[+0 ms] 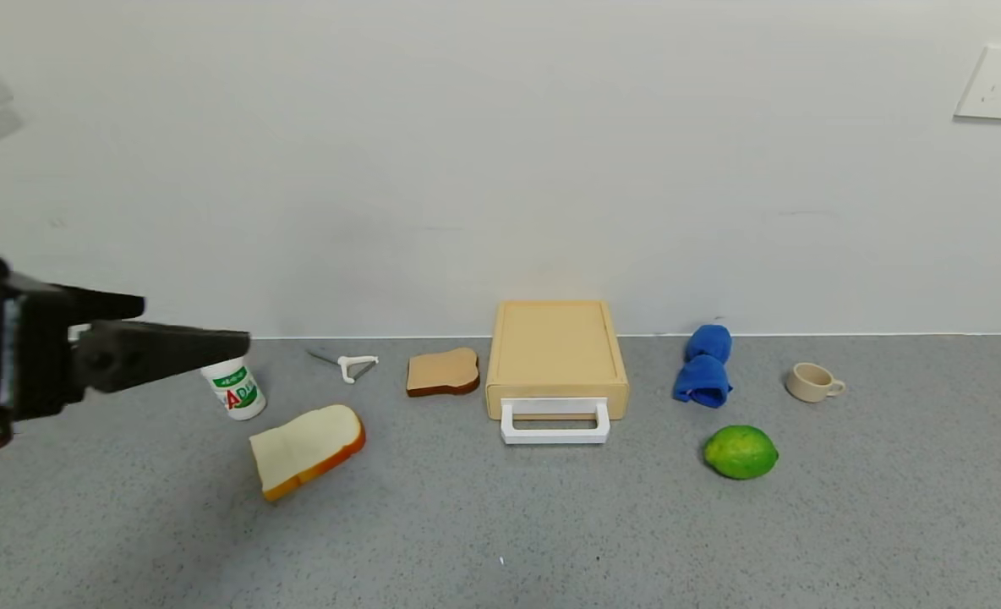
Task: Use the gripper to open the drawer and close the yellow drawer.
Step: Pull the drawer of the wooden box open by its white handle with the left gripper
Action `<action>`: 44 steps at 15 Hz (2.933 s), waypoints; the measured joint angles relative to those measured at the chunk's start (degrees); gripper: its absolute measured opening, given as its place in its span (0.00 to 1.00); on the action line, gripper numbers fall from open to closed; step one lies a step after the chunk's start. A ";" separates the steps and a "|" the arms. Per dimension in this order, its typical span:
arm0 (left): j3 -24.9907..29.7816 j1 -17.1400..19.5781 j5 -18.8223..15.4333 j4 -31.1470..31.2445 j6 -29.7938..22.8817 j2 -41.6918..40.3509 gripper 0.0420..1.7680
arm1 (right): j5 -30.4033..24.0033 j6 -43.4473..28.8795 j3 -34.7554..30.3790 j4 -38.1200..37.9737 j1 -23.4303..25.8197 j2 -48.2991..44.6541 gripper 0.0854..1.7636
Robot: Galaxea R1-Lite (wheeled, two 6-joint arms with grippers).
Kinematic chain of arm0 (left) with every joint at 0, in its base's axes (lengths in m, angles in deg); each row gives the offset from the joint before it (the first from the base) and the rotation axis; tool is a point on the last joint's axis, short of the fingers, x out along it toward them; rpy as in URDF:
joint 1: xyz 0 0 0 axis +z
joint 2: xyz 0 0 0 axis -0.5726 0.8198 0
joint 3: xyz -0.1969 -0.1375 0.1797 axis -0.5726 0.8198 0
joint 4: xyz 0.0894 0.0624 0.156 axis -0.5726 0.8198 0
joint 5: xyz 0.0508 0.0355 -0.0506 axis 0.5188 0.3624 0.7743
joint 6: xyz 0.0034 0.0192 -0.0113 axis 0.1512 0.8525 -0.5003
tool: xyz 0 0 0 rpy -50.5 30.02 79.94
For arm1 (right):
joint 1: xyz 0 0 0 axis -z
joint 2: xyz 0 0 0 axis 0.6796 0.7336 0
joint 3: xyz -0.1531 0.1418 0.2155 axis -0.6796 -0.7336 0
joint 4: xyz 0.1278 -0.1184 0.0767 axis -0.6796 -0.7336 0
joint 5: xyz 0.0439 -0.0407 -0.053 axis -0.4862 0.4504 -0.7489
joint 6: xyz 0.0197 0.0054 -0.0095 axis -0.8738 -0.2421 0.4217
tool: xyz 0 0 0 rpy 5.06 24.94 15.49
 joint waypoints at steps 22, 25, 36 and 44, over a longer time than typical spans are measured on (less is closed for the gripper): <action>-30.88 -17.75 -5.92 5.74 12.63 50.88 0.97 | 0.00 0.00 0.00 0.00 0.00 0.00 0.96; -33.16 -19.54 -5.77 5.66 12.61 55.59 0.97 | 0.00 0.00 0.00 0.00 0.00 0.00 0.96; -38.60 -20.96 -4.85 2.62 12.24 65.57 0.97 | 0.02 0.00 0.00 0.00 0.00 0.00 0.96; -38.62 -20.85 -1.99 1.52 12.65 66.04 0.97 | 0.00 0.00 0.00 0.00 0.00 0.00 0.96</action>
